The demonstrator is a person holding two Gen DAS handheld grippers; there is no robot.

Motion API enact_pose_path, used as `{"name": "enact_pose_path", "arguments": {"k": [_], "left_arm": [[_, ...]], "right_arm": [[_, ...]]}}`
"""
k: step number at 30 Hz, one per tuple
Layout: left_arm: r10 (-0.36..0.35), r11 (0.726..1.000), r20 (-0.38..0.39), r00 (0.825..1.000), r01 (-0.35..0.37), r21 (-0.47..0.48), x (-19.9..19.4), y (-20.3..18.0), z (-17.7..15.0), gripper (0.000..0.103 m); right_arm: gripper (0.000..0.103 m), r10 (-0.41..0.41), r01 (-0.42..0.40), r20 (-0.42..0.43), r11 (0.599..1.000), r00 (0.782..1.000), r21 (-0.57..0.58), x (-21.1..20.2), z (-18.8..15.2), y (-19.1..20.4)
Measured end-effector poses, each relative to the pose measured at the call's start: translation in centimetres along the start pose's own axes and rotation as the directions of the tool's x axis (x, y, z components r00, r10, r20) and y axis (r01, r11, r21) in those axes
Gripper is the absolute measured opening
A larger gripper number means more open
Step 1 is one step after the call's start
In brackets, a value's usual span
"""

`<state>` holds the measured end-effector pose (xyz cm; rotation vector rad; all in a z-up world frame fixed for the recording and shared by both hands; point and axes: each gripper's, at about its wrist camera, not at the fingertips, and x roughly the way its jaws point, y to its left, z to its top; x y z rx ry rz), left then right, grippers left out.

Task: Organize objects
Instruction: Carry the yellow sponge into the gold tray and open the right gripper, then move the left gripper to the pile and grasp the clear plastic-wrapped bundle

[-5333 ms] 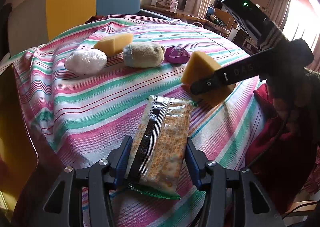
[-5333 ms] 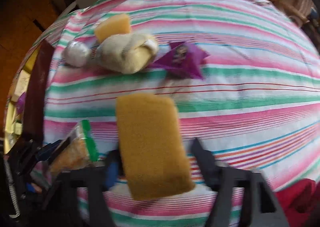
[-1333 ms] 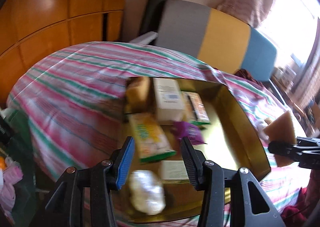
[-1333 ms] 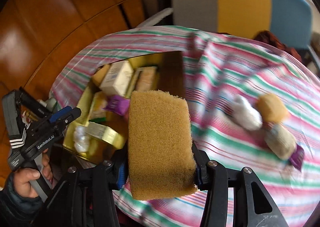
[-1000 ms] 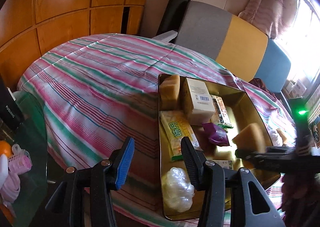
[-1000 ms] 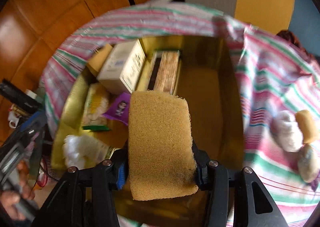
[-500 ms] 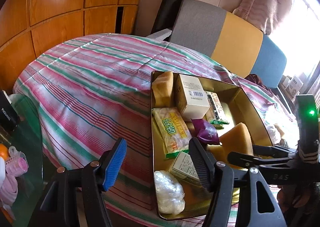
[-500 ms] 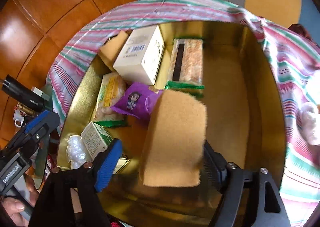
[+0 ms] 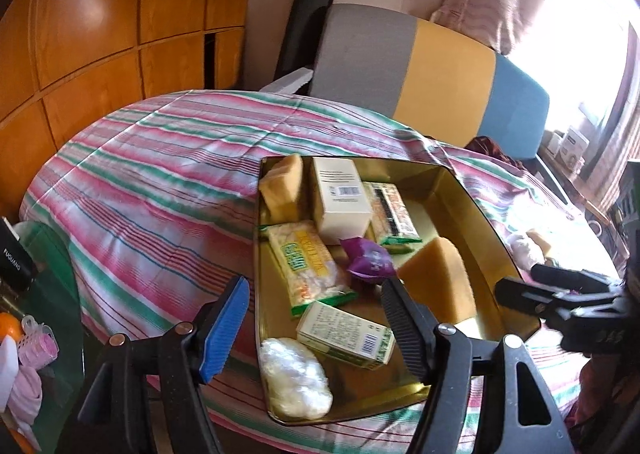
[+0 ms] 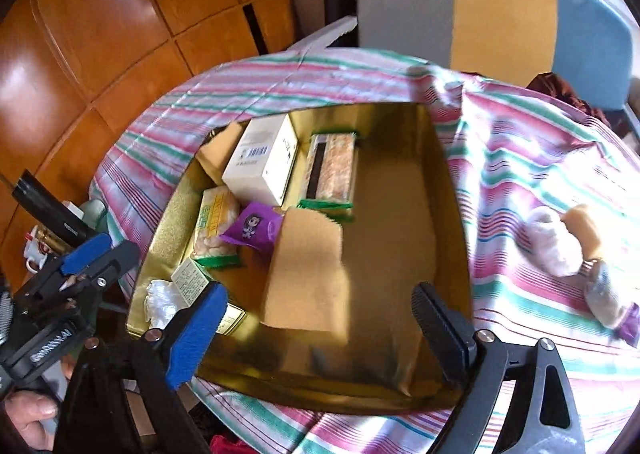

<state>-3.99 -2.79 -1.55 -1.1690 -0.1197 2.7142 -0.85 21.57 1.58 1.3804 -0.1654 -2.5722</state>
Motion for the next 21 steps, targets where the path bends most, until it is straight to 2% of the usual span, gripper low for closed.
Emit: {"name": "enact_pose_path", "arguments": {"k": [7,11,13,19,20,21], "left_arm": [[-0.019,0.998,-0.024,1.000,0.021,0.061,0.2,-2.5,-0.5,0.070],[-0.029,0.995,-0.032,0.999,0.032,0.097,0.2,-4.0,-0.7,0.070],[-0.039,0.992,-0.036,0.999,0.043,0.119,0.2,-4.9,-0.7,0.070],[-0.064,0.981,-0.044,0.997,0.071,0.182,0.1,-7.5,-0.7,0.071],[-0.069,0.978,-0.044,0.997,0.076,0.193,0.0,-7.9,-0.6,0.071],[-0.073,0.976,-0.045,0.996,0.081,0.204,0.0,-8.4,-0.6,0.071]], "right_arm": [[0.103,-0.030,0.026,0.073,0.998,0.997,0.062,-3.3,-0.8,-3.4],[0.103,-0.071,0.057,0.095,0.988,0.993,0.145,-5.2,-1.8,-7.2],[0.103,-0.078,0.062,0.096,0.985,0.992,0.160,-5.4,-2.0,-8.0],[0.103,-0.147,0.122,0.088,0.963,0.985,0.238,-7.0,-3.2,-13.3],[0.103,-0.182,0.154,0.083,0.952,0.980,0.263,-7.8,-3.6,-15.3],[0.103,-0.182,0.154,0.083,0.952,0.980,0.263,-7.8,-3.6,-15.3]]}}
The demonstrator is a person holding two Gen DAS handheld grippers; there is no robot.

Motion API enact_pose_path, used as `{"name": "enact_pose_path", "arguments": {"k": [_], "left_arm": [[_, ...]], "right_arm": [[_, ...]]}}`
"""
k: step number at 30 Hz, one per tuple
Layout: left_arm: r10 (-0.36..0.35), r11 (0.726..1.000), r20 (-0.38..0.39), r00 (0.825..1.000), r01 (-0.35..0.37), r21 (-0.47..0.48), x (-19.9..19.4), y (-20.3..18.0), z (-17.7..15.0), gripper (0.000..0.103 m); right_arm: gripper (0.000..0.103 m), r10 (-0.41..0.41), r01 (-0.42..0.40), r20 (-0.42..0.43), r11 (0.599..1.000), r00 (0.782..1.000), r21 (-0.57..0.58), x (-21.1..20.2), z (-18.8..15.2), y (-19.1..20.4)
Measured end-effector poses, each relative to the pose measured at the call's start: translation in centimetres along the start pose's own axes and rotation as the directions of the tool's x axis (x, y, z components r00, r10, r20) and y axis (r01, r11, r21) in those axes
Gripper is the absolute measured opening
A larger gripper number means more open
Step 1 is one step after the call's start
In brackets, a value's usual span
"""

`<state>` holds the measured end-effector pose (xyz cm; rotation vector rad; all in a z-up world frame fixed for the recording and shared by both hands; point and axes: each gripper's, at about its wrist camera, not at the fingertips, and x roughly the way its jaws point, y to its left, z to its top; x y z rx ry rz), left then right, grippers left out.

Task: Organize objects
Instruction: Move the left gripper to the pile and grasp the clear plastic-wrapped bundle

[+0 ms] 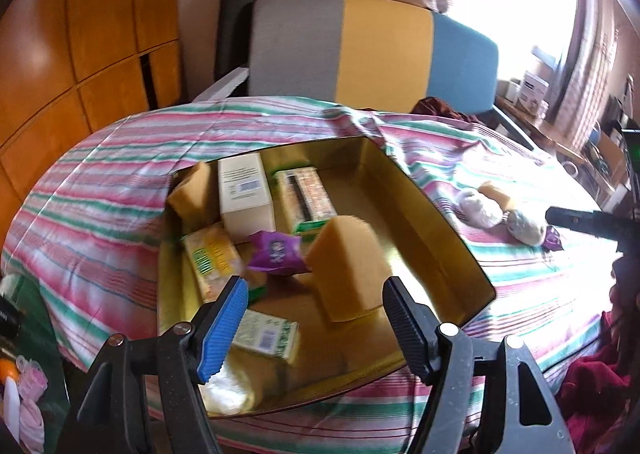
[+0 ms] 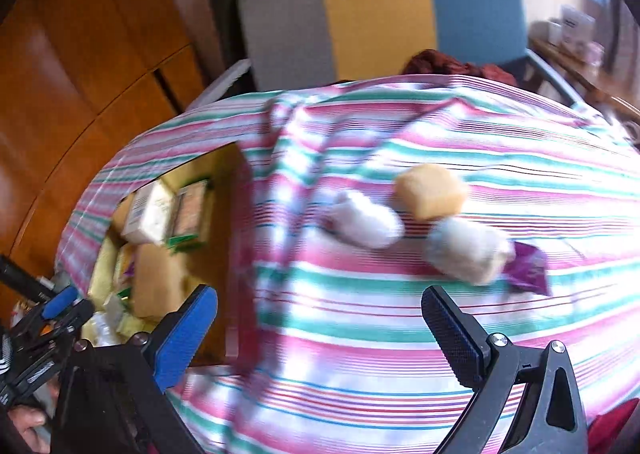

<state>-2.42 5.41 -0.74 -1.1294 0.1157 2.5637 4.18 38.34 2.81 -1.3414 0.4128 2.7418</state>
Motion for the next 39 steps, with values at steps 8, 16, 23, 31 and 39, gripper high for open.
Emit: {"name": "enact_pose_path", "arguments": {"k": [8,16,23,31,39], "left_arm": [[-0.058,0.994,0.008,0.998,0.057,0.093,0.1,-4.1,1.3,0.075],[-0.162,0.976,-0.053,0.985,0.168,0.139,1.5,-8.4,2.6,0.075],[-0.220,0.956,-0.147,0.964,0.243,0.167,3.6,-12.5,3.3,0.075],[-0.245,0.942,-0.212,0.946,0.284,0.178,6.7,-16.9,5.4,0.068],[-0.250,0.955,-0.263,0.932,0.283,0.094,11.3,-19.6,8.3,0.063]], "right_arm": [[0.103,-0.161,0.156,0.034,0.982,0.986,0.102,-1.4,1.4,-9.5],[0.103,-0.219,0.184,0.052,0.908,0.974,0.376,-1.7,0.0,-19.3],[0.103,-0.181,0.116,0.088,0.865,0.980,0.489,-2.7,-0.2,-21.0],[0.103,-0.150,0.088,0.083,0.860,0.985,0.503,-2.4,-0.1,-21.1],[0.103,-0.114,0.050,0.094,0.858,0.989,0.511,-2.6,-0.4,-21.1]]}}
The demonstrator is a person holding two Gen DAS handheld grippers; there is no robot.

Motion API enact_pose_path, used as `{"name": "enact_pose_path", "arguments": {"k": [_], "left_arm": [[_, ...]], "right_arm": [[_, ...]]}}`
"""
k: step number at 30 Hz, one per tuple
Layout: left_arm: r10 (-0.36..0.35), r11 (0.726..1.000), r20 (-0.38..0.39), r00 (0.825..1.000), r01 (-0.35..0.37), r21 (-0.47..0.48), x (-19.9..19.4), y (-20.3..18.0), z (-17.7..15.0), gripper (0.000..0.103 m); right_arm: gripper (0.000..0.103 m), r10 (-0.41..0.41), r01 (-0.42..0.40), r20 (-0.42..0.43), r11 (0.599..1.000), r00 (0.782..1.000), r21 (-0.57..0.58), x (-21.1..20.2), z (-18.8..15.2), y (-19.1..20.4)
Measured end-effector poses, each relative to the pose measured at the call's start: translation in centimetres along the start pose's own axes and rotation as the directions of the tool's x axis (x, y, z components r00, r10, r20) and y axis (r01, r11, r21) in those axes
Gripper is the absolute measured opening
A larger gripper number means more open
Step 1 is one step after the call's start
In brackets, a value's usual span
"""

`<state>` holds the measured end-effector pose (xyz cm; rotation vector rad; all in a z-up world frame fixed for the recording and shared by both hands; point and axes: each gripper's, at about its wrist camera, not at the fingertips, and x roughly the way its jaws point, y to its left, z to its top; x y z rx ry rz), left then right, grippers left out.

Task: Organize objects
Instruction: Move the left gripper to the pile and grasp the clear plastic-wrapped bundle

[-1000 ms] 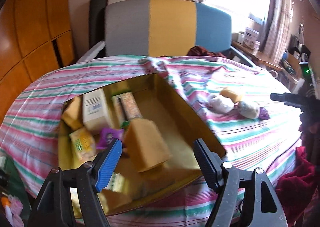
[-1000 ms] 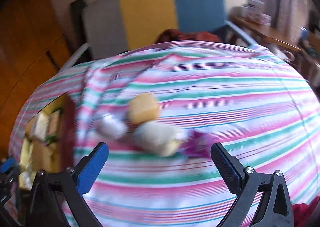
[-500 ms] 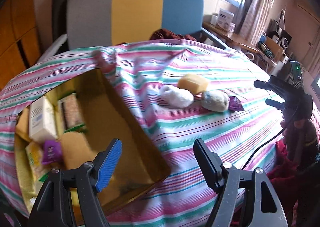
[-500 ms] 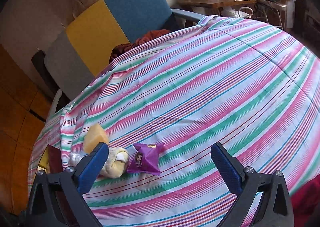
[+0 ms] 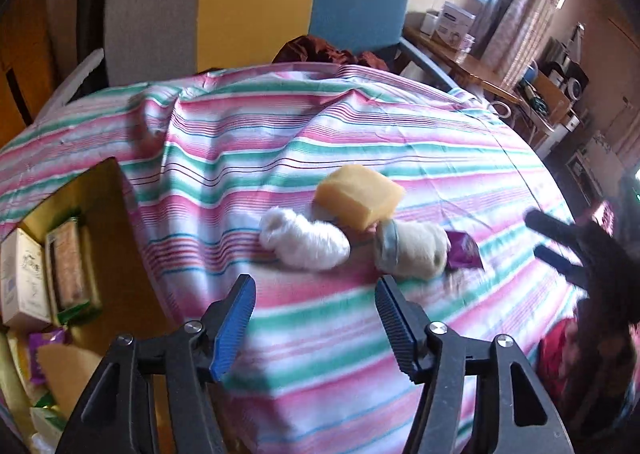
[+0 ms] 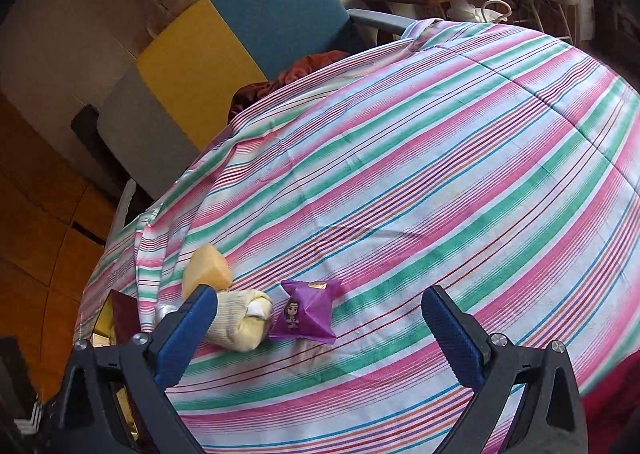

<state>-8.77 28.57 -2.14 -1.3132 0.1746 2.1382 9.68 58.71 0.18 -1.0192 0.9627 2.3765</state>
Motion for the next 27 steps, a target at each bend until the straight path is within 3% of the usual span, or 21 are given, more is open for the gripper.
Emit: {"name": "enact_pose_path", "arguments": {"k": [5,8,14,16,19,27], "left_arm": [[-0.005,0.991,-0.036,0.999,0.000,-0.134,3.2,1.0,2.0,0.063],[-0.014,0.972,-0.055,0.998,0.000,-0.235,5.3,1.9,2.8,0.063],[0.013,0.959,-0.122,0.992,-0.047,-0.278,9.5,2.2,3.0,0.061],[0.055,0.968,-0.095,0.994,-0.077,-0.237,9.6,1.6,2.9,0.057],[0.097,0.984,-0.081,0.992,-0.108,-0.145,9.4,0.8,2.3,0.036],[0.100,0.995,-0.065,0.993,-0.100,0.011,7.5,-1.5,-1.0,0.035]], "right_arm": [[0.103,0.023,-0.023,-0.014,1.000,1.000,0.010,0.1,0.0,0.0],[0.103,0.039,-0.038,-0.017,0.999,0.999,0.020,0.1,-0.1,-0.1],[0.103,0.057,-0.056,-0.021,0.997,0.998,0.049,0.1,0.1,-0.6],[0.103,0.055,-0.054,-0.027,0.997,0.998,0.061,0.3,0.1,-0.9],[0.103,0.051,-0.048,-0.034,0.996,0.998,0.069,0.5,0.1,-1.1],[0.103,0.024,-0.022,-0.048,0.998,0.999,0.050,1.1,0.0,-0.9]]}}
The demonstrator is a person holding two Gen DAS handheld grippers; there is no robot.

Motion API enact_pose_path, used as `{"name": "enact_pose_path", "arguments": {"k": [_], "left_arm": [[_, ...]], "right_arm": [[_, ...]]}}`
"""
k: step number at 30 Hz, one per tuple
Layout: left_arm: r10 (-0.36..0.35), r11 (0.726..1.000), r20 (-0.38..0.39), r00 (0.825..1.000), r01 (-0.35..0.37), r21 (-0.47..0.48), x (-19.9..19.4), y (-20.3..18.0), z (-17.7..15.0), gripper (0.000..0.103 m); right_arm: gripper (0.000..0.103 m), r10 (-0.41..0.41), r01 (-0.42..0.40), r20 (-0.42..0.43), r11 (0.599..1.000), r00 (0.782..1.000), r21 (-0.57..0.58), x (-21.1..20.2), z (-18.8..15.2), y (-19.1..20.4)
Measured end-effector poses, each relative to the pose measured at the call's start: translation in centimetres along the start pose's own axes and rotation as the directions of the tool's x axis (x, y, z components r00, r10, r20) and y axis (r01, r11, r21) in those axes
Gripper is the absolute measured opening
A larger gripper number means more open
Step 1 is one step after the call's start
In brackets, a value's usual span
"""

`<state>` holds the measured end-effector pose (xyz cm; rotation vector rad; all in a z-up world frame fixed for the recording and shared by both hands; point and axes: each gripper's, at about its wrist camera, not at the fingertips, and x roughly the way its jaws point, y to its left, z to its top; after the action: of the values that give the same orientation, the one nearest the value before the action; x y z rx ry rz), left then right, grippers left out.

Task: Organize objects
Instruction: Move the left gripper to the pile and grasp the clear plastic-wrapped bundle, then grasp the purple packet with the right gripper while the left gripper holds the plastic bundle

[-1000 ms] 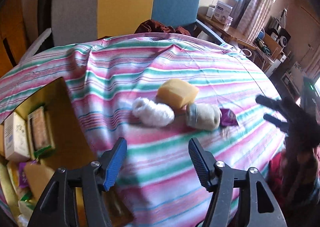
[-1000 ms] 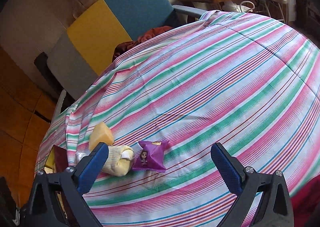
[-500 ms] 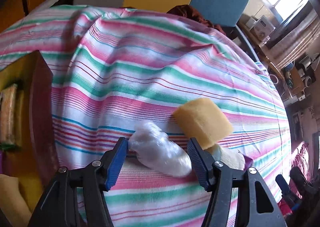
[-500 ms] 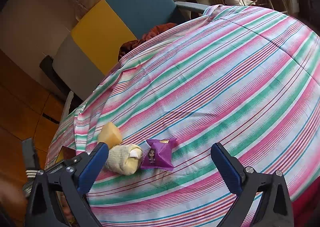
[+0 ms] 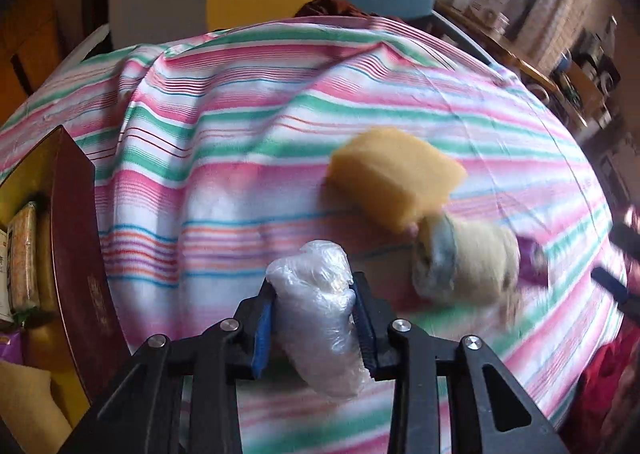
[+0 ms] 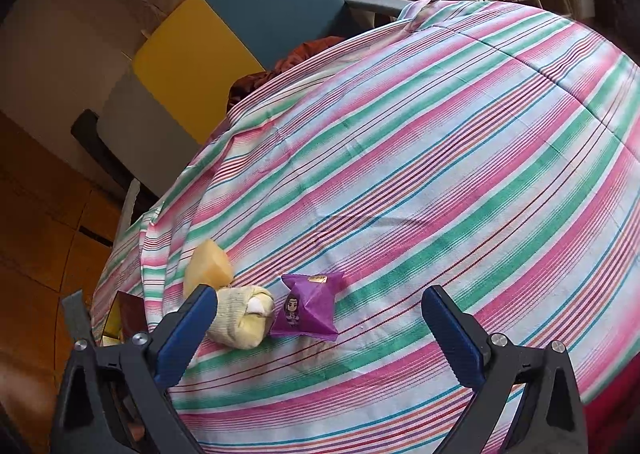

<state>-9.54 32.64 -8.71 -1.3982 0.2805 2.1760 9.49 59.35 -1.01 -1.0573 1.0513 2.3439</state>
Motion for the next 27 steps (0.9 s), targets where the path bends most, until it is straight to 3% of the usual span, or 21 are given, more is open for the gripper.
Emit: {"name": "enact_pose_path", "arguments": {"k": [8,10,15,27], "left_arm": [[-0.007,0.976,0.096,0.995,-0.014,0.215,-1.8,-3.8,-6.2,0.035],[-0.022,0.977,0.120,0.993,-0.004,0.212,-2.0,-3.6,-6.6,0.035],[-0.054,0.979,0.128,0.990,0.028,0.202,-1.9,-3.0,-6.6,0.035],[-0.076,0.977,0.159,0.984,0.041,0.208,-1.9,-2.8,-7.2,0.036]], "right_arm": [[0.103,-0.032,0.031,-0.034,0.999,0.999,-0.024,1.0,-0.1,0.1],[0.102,-0.040,0.039,-0.033,0.999,0.999,-0.034,1.1,-0.1,0.2],[0.078,-0.077,0.073,-0.068,0.995,0.995,-0.061,2.3,-0.4,0.2],[0.076,-0.103,0.095,-0.121,0.993,0.987,-0.074,4.1,-0.7,1.1]]}}
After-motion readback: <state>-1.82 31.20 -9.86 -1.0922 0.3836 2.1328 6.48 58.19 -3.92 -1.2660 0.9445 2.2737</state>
